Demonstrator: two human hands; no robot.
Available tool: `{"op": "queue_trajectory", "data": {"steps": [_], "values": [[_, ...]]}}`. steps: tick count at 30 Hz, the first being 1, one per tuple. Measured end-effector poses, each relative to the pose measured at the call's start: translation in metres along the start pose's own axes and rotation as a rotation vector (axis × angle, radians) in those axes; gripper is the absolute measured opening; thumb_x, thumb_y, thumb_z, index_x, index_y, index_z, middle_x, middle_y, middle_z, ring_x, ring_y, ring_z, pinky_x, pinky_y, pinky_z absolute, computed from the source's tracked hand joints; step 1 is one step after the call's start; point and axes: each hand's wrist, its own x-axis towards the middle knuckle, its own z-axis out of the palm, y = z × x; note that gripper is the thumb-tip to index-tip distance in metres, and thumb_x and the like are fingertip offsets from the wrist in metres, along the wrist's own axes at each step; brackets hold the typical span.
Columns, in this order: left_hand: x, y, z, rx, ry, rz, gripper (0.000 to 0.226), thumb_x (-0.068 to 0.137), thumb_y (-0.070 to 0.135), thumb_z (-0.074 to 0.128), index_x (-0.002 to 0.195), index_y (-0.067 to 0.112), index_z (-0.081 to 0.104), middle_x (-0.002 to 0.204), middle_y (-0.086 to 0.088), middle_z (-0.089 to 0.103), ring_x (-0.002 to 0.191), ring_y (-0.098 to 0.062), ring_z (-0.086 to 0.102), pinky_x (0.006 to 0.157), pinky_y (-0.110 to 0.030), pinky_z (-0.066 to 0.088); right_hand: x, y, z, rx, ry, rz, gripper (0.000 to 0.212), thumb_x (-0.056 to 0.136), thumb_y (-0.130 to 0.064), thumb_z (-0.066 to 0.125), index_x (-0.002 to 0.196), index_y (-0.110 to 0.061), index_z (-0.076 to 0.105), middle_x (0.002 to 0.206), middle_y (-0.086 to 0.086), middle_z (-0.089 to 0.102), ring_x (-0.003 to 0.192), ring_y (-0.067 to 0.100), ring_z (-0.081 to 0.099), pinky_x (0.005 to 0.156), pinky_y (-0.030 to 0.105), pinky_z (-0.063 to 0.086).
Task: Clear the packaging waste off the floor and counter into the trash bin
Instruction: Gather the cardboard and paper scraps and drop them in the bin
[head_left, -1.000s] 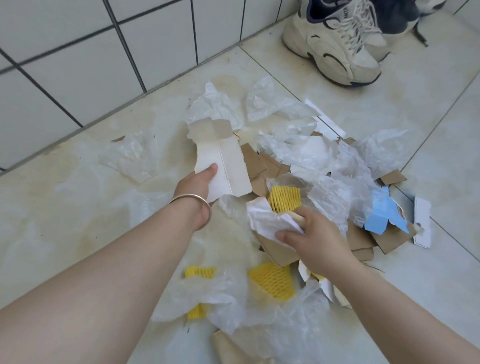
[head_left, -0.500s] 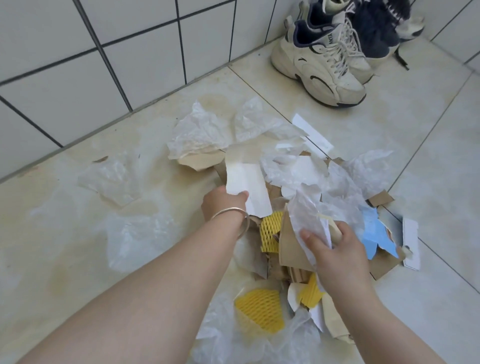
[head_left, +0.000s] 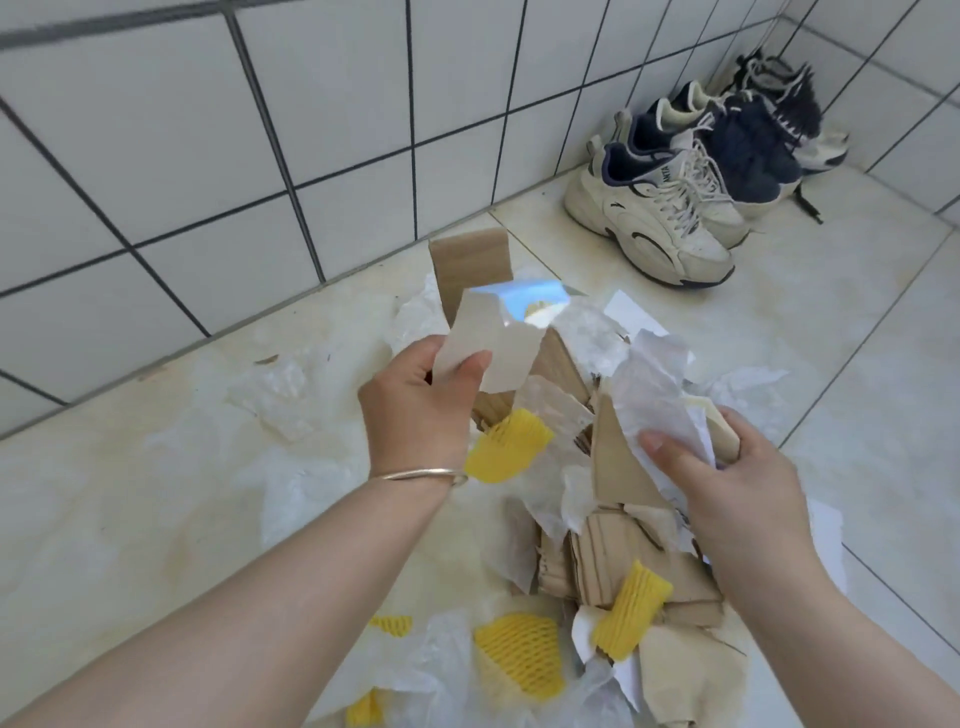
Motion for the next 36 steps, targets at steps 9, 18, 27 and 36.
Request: {"op": "queue_trajectory", "data": {"steps": [9,18,27,36], "values": [[-0.004,0.039,-0.029,-0.114,-0.024,-0.020,0.027,0.074,0.013,0.075,0.063,0.035,0.065,0.047,0.023,0.062,0.048,0.004,0.056,0.048,-0.004,0.044,0.007,-0.031,-0.020,0.026,-0.194,-0.017,0.013,0.078,-0.015,0.072,0.091,-0.020,0.069,0.078,-0.002,0.070,0.067,0.012,0.065,0.061,0.024,0.045],[0.006,0.057,-0.050,-0.187,-0.103,-0.026,0.017,0.077,0.008,0.073,0.072,0.022,0.067,0.051,0.023,0.065,0.049,0.012,0.061,0.051,-0.003,0.047,0.022,-0.061,0.001,-0.170,-0.548,-0.132,0.025,0.077,-0.013,0.073,0.096,-0.029,0.068,0.077,-0.015,0.065,0.063,-0.009,0.058,0.052,0.004,0.041],[-0.009,0.079,-0.188,-0.176,0.293,-0.137,0.012,0.081,0.016,0.070,0.071,0.021,0.064,0.068,0.009,0.065,0.059,-0.004,0.062,0.061,-0.019,0.050,-0.014,-0.103,0.094,-0.175,-0.862,-0.153,0.015,0.082,-0.020,0.070,0.096,-0.018,0.065,0.080,0.004,0.069,0.071,0.020,0.066,0.060,0.030,0.049],[-0.085,0.091,-0.308,0.013,0.520,-0.387,0.083,0.082,0.017,0.066,0.145,0.038,0.017,0.105,-0.002,0.057,0.089,-0.021,0.057,0.073,-0.026,0.042,-0.090,-0.176,0.143,0.089,-1.029,-0.116,0.031,0.084,-0.019,0.066,0.113,-0.026,0.057,0.088,0.002,0.067,0.070,0.022,0.064,0.062,0.034,0.046]]}}
